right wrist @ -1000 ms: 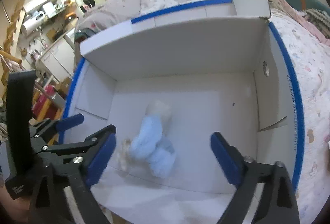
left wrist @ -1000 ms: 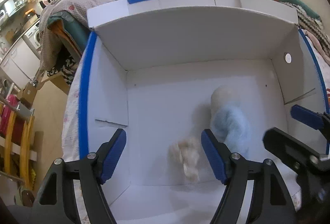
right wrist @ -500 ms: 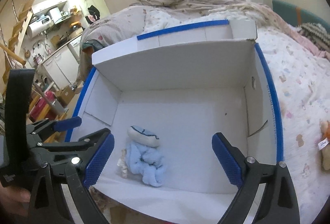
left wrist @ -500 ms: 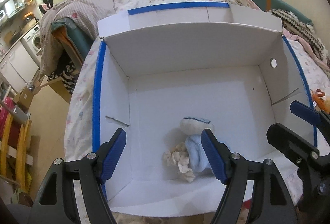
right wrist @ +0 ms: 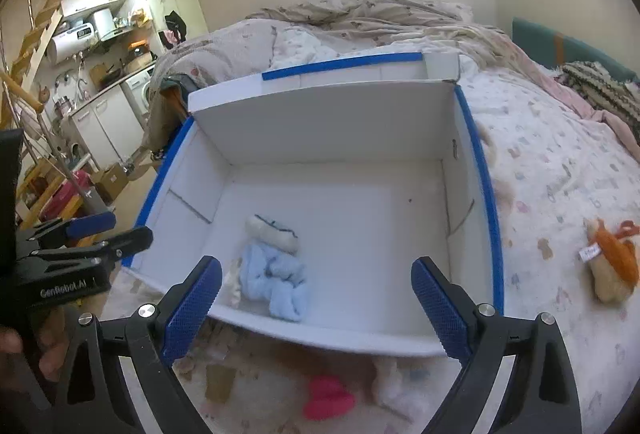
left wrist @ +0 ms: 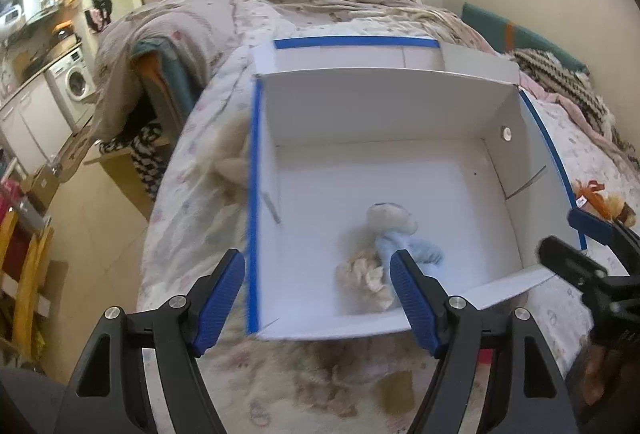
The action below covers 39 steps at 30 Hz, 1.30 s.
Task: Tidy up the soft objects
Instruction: 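Withdraw both tools and lower them to the remaining items in front of the box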
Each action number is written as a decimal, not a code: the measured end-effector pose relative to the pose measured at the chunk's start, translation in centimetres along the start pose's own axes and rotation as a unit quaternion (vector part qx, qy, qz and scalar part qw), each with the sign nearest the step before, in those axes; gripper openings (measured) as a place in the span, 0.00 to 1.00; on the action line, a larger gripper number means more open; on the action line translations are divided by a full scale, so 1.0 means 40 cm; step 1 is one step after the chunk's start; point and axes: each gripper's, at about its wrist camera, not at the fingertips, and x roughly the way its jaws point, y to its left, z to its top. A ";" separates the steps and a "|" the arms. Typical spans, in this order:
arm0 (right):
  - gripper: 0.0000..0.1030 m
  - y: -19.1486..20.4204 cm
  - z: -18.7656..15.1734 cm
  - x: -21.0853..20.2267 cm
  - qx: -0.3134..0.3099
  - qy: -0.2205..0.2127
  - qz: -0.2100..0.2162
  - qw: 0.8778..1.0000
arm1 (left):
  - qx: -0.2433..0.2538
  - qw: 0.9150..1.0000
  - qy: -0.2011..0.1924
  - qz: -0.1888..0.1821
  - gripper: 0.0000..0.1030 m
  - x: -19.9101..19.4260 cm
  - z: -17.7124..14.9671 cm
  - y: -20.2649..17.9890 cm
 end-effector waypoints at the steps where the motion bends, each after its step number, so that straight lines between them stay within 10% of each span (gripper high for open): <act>1: 0.99 0.000 -0.003 -0.007 0.001 0.000 0.002 1.000 | -0.005 1.000 -0.002 0.000 0.71 -0.008 -0.008 0.013; 20: 0.99 -0.011 -0.131 0.045 0.081 0.125 0.003 0.989 | -0.137 0.987 0.087 0.005 0.71 0.030 -0.164 0.218; 31: 0.99 -0.122 -0.164 0.106 0.181 0.174 -0.034 0.967 | -0.034 0.976 0.212 -0.041 0.70 0.213 -0.235 0.063; 39: 0.99 -0.221 -0.196 0.112 0.292 0.180 -0.026 0.939 | -0.033 0.970 0.234 -0.048 0.16 0.239 -0.257 0.055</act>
